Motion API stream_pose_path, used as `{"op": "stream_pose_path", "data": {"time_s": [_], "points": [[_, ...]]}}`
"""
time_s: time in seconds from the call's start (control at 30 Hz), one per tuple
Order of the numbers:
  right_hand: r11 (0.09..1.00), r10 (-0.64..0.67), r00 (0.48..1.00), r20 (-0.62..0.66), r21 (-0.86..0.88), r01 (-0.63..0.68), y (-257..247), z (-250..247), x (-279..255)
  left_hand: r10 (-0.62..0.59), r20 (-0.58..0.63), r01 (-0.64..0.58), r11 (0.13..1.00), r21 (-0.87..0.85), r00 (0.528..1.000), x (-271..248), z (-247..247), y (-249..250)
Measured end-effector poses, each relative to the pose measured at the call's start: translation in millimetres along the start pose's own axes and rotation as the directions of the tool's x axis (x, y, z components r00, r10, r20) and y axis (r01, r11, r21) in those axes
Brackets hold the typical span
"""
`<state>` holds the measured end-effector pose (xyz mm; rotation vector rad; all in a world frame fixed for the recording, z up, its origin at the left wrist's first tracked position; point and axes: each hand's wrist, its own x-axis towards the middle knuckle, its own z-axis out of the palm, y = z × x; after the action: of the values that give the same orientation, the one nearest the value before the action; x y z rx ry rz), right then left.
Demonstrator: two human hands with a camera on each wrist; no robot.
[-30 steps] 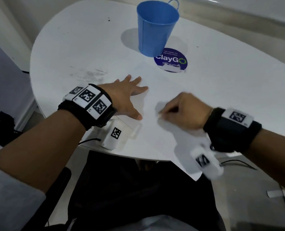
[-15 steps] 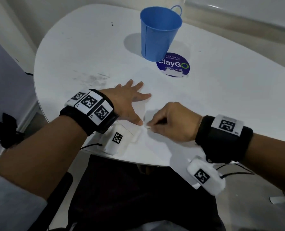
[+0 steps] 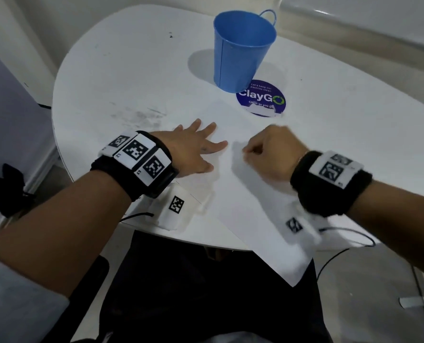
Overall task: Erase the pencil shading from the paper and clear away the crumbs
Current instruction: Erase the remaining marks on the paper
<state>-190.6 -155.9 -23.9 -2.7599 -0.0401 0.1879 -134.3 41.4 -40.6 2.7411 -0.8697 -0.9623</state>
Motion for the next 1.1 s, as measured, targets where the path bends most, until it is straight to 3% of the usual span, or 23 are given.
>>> {"op": "stream_pose_path", "data": {"time_s": [0.07, 0.1, 0.13, 0.2, 0.23, 0.27, 0.33, 0.4, 0.43, 0.5, 0.57, 0.6, 0.67, 0.73, 0.77, 0.83, 0.87, 0.9, 0.93, 0.97, 1.03, 1.07, 1.1], "points": [[0.974, -0.225, 0.941, 0.253, 0.050, 0.219, -24, 13, -28, 0.014, 0.002, -0.013, 1.000, -0.027, 1.000, 3, 0, -2], [0.968, -0.249, 0.915, 0.317, 0.068, 0.240, -26, 13, -31, 0.015, 0.002, -0.015, 0.999, -0.036, 1.000, 5, 0, -4], [0.977, -0.213, 0.933, 0.289, 0.052, 0.207, -20, 9, -22, 0.015, 0.003, -0.015, 0.999, -0.039, 1.000, 6, 1, -5], [0.999, 0.022, 0.998, 0.053, 0.043, -0.025, 3, -3, 10, 0.003, 0.007, -0.003, 0.999, -0.031, 1.000, 8, 2, -7], [0.993, 0.110, 0.993, -0.048, 0.050, -0.108, 10, -7, 18, -0.003, 0.012, 0.003, 1.000, -0.025, 1.000, 9, 3, -7], [0.991, 0.117, 0.990, -0.075, 0.068, -0.112, 10, -5, 16, -0.007, 0.016, 0.007, 1.000, -0.022, 1.000, 10, 3, -7], [0.992, -0.106, 0.989, 0.108, 0.074, 0.098, -14, 10, -8, -0.004, 0.012, 0.004, 1.000, -0.021, 1.000, 9, 2, -6], [0.957, -0.287, 0.885, 0.366, 0.144, 0.251, -37, 19, -38, 0.008, 0.009, -0.008, 1.000, -0.020, 1.000, 7, 1, -5], [0.953, -0.302, 0.876, 0.375, 0.130, 0.272, -35, 16, -35, 0.012, 0.005, -0.012, 1.000, -0.016, 1.000, 6, 0, -4], [0.992, -0.118, 0.981, 0.156, 0.049, 0.112, -9, 3, 0, 0.010, 0.005, -0.010, 1.000, -0.013, 1.000, 7, 0, -4], [0.994, 0.105, 0.992, -0.074, 0.017, -0.104, 11, -9, 20, -0.006, 0.018, 0.006, 1.000, -0.022, 1.000, 8, 1, -6], [0.995, 0.097, 0.991, -0.087, 0.017, -0.096, 9, -7, 16, -0.011, 0.022, 0.011, 1.000, -0.025, 1.000, 9, 2, -6], [0.988, -0.154, 0.979, 0.131, 0.031, 0.151, -18, 11, -12, -0.009, 0.016, 0.009, 1.000, -0.022, 1.000, 9, 2, -6], [0.962, -0.275, 0.898, 0.344, 0.095, 0.258, -31, 17, -34, 0.002, 0.005, -0.002, 1.000, -0.010, 1.000, 8, 1, -5], [0.969, -0.246, 0.915, 0.319, 0.063, 0.239, -25, 12, -25, 0.005, 0.005, -0.005, 1.000, -0.008, 1.000, 7, 0, -3], [1.000, 0.004, 0.998, 0.060, 0.022, -0.005, 5, -5, 10, -0.004, 0.002, 0.004, 1.000, -0.012, 1.000, 7, 1, -3], [0.992, 0.123, 0.990, -0.063, 0.020, -0.122, 16, -12, 20, -0.010, 0.002, 0.010, 1.000, -0.016, 1.000, 7, 1, -3], [0.987, 0.162, 0.978, -0.133, 0.039, -0.158, 20, -12, 20, -0.014, 0.002, 0.014, 1.000, -0.022, 1.000, 8, 2, -4], [0.994, 0.109, 0.987, -0.118, 0.039, -0.105, 15, -6, 12, -0.015, -0.001, 0.015, 0.999, -0.031, 1.000, 9, 2, -5], [0.999, -0.019, 1.000, -0.023, 0.032, 0.020, 2, 4, -2, -0.015, -0.003, 0.014, 0.999, -0.042, 1.000, 9, 1, -7], [0.974, -0.225, 0.945, 0.237, 0.093, 0.209, -15, 15, -31, -0.012, -0.004, 0.012, 0.998, -0.055, 1.000, 8, 2, -7], [0.973, -0.227, 0.935, 0.272, 0.098, 0.208, -12, 9, -30, -0.014, -0.008, 0.014, 0.999, -0.050, 1.000, 6, 1, -6], [0.988, -0.149, 0.966, 0.212, 0.074, 0.136, -1, 3, -18, -0.020, -0.016, 0.019, 0.999, -0.038, 1.000, 3, 1, -3]]}}
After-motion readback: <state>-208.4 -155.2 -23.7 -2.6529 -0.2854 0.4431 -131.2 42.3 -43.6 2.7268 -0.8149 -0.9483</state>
